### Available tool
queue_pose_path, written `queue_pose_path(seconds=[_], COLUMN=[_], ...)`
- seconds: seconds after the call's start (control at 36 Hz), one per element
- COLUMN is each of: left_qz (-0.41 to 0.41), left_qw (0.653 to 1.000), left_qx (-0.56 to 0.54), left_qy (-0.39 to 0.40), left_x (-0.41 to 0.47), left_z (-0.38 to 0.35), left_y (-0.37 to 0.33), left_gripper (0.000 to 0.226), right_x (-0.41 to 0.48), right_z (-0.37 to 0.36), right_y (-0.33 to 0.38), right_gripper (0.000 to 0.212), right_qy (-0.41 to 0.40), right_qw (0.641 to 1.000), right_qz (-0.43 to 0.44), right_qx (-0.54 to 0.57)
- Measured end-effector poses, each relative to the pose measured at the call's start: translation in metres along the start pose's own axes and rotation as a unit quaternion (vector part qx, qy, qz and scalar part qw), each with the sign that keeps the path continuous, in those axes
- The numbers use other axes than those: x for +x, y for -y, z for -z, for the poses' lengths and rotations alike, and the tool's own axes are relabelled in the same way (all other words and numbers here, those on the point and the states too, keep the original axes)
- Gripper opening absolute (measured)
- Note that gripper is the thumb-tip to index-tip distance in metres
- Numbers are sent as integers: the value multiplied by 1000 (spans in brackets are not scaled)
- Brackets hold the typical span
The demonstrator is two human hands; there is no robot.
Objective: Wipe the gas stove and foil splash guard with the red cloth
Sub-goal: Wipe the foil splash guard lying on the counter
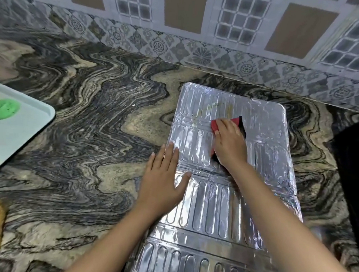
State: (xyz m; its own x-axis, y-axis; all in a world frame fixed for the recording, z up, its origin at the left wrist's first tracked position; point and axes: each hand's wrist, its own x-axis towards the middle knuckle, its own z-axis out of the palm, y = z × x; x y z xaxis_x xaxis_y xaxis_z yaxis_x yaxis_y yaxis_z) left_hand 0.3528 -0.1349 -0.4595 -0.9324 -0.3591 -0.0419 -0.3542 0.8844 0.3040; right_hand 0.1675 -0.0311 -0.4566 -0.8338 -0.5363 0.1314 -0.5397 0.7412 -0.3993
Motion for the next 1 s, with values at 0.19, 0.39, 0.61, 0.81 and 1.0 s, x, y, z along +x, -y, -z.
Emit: queue_pose_path(seconds=[0.19,0.39,0.61,0.81,1.0], left_qz=[2,-2,-2,12,17], left_qw=[1000,1000,1000,999,999], left_qx=[-13,-15,-16,-25,-28], left_qy=[-3,-9,-21,-22,-20], left_x=[0,1,3,3,2], left_z=[2,-3,-7,-7,-5], left_y=[-1,1,1,0,-1], left_gripper=[75,73,72,75,75], right_x=[11,24,49,72,70], right_z=[-20,-26,-38,-43,-29], right_y=[36,58,75,78,47], right_gripper=[41,40,39,42,43], right_qy=[17,45,39,6,-25], right_qw=[995,983,983,996,999], right_qz=[97,178,177,80,-35], right_qx=[14,13,30,35,23])
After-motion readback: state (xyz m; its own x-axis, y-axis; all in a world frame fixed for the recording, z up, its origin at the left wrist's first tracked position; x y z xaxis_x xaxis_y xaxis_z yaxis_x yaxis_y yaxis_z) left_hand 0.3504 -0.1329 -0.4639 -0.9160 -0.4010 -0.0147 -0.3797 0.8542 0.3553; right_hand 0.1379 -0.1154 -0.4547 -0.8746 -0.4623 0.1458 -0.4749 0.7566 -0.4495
